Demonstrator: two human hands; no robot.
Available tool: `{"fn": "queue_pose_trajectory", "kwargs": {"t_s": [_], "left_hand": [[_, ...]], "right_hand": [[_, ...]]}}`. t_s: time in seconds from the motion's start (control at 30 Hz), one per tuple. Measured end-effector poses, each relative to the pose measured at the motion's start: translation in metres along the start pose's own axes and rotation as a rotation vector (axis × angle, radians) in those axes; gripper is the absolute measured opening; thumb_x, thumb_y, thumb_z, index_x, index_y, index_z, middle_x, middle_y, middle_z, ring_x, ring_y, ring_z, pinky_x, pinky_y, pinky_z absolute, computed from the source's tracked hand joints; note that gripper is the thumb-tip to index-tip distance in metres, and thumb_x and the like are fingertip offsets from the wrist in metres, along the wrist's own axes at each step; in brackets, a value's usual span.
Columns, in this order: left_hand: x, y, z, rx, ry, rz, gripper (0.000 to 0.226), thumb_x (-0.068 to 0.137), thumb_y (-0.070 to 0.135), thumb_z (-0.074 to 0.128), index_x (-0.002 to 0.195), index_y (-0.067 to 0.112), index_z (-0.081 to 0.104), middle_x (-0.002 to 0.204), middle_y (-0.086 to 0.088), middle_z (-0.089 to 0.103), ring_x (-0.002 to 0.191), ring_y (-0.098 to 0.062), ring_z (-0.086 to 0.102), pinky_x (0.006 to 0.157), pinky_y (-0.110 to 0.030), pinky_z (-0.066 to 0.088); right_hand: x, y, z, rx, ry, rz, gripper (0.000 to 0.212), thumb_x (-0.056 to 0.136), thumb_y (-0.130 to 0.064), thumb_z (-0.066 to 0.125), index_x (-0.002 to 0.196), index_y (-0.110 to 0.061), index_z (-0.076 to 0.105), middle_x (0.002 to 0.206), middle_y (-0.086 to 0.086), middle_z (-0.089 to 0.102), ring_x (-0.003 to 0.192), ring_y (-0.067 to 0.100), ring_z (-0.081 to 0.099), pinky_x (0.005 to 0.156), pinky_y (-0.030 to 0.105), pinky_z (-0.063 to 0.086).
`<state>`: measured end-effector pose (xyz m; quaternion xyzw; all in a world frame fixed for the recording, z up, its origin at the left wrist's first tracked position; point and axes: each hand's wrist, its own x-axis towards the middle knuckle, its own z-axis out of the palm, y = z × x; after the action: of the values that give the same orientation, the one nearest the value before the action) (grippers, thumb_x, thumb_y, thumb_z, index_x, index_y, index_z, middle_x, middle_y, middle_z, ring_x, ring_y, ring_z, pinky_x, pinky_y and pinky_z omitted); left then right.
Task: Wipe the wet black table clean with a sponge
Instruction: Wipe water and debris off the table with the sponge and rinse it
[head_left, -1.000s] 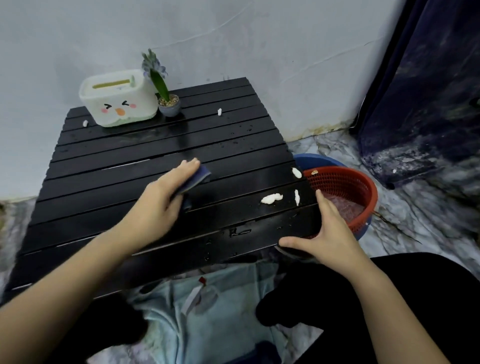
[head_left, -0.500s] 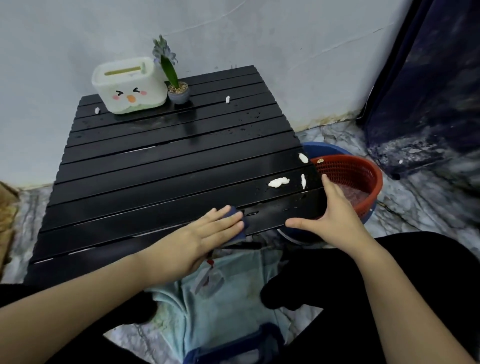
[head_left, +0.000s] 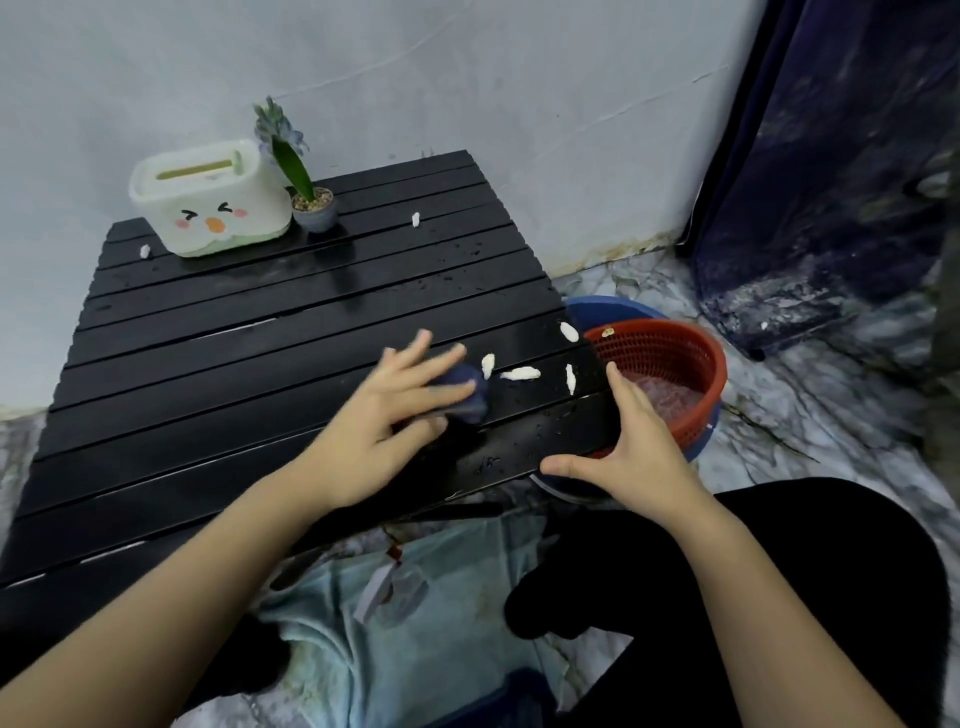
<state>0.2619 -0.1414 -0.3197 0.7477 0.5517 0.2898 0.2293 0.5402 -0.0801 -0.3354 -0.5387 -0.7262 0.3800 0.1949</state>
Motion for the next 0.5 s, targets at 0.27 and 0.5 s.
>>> {"fn": "queue_pose_trajectory", "kwargs": {"t_s": [0.27,0.5], "left_hand": [[-0.001,-0.019,0.03,0.379,-0.016,-0.141,0.06,0.1,0.051,0.024,0.152,0.023,0.024,0.16,0.001,0.022,0.149,-0.02,0.015,0.119,-0.047,0.019],[0.092,-0.013,0.064,0.267,-0.158,0.151,0.05,0.101,0.039,0.04,0.148,0.023,0.037,0.156,0.003,0.032,0.148,-0.029,0.017,0.12,-0.045,0.008]], "right_hand": [[0.003,0.003,0.0,-0.037,-0.026,0.037,0.141,0.051,-0.062,0.085,0.158,-0.02,0.004,0.163,-0.009,0.013,0.148,0.007,0.015,0.111,0.019,0.014],[0.004,0.002,0.0,-0.054,-0.031,0.032,0.142,0.05,-0.066,0.084,0.158,-0.02,0.003,0.163,-0.01,0.01,0.144,-0.002,0.01,0.11,0.017,0.014]]}}
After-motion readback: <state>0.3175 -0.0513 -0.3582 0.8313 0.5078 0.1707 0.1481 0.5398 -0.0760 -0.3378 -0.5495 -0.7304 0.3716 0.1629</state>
